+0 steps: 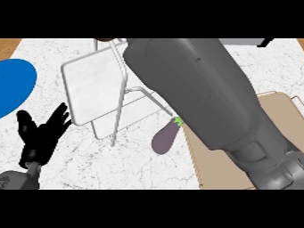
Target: Pick the pear from the tray and place it in the tiered shelf
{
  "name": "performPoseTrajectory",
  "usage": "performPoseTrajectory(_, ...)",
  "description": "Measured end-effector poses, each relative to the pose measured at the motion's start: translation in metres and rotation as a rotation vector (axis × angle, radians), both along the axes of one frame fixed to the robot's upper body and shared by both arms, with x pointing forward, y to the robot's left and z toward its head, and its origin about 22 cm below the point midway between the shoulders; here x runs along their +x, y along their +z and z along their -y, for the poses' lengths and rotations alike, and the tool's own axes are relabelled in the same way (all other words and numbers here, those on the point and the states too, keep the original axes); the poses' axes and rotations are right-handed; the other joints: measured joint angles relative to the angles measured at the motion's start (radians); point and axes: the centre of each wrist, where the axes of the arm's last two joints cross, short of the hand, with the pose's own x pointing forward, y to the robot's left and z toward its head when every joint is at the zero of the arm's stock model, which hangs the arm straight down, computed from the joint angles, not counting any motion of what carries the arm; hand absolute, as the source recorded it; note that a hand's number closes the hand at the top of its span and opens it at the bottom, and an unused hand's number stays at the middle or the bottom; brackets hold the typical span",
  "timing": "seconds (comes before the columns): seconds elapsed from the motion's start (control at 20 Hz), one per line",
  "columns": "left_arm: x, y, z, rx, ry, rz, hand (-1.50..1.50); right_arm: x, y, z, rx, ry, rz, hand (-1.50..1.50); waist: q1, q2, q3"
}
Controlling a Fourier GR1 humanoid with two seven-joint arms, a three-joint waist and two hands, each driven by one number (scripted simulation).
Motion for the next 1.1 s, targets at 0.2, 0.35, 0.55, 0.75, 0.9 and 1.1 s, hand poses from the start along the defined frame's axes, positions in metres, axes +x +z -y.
performPoseTrajectory(0.2,-0.003,0.001,0.003,0.005,0.001,0.000,0.00,0.005,-0.004,-0.001,-0.026,0.007,0.004,1.50,-0.001,-0.001,-0.001)
performPoseTrajectory(0.35,-0.005,-0.002,0.007,0.001,0.002,0.009,0.00,0.008,-0.003,0.003,-0.031,-0.002,0.003,1.50,-0.004,-0.002,0.000)
performPoseTrajectory(0.55,-0.002,0.002,0.008,0.004,-0.005,-0.003,0.00,0.010,0.003,0.009,0.125,-0.050,-0.044,-1.50,-0.001,-0.001,-0.001)
performPoseTrajectory(0.75,0.000,0.001,0.006,0.001,-0.001,-0.006,0.00,0.011,0.009,0.016,0.263,-0.063,-0.092,-1.50,-0.001,-0.001,0.000)
performPoseTrajectory(0.9,0.000,0.002,0.008,-0.003,-0.004,-0.004,0.00,0.014,0.013,0.020,0.374,-0.056,-0.124,-1.50,0.004,0.000,-0.001)
performPoseTrajectory(1.1,0.000,0.001,0.007,-0.001,0.000,-0.006,0.00,0.015,0.021,0.027,0.521,-0.051,-0.177,-1.50,0.004,0.000,0.000)
